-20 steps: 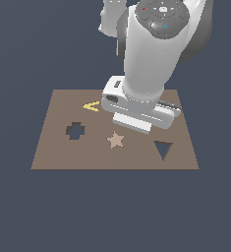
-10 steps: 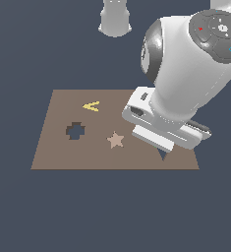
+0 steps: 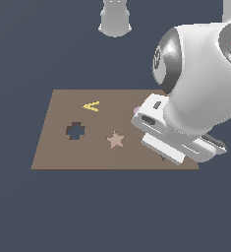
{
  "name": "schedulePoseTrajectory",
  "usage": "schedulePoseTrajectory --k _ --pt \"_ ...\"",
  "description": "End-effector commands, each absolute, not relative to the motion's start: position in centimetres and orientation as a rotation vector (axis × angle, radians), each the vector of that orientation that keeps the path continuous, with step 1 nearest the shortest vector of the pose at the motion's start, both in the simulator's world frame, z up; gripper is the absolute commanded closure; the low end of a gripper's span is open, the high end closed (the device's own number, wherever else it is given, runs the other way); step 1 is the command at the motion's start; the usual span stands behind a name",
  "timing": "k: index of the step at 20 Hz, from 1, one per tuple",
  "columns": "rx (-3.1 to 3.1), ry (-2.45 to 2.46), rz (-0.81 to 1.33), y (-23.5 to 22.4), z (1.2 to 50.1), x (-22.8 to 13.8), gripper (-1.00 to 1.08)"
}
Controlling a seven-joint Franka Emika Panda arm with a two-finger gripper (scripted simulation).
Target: Insert a designated object into the corresponding slot on a board.
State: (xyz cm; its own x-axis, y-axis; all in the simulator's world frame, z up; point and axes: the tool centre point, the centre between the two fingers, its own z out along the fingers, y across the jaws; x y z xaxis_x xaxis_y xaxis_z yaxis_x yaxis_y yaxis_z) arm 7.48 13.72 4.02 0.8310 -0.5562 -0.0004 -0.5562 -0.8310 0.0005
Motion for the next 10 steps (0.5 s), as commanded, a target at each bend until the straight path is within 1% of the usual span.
schedulePoseTrajectory --k 1,10 --pt "3.001 -0.929 0.0 13.95 4.06 7.89 1.08" --pt "2.998 -0.938 -0.001 14.11 3.87 8.14 1.08"
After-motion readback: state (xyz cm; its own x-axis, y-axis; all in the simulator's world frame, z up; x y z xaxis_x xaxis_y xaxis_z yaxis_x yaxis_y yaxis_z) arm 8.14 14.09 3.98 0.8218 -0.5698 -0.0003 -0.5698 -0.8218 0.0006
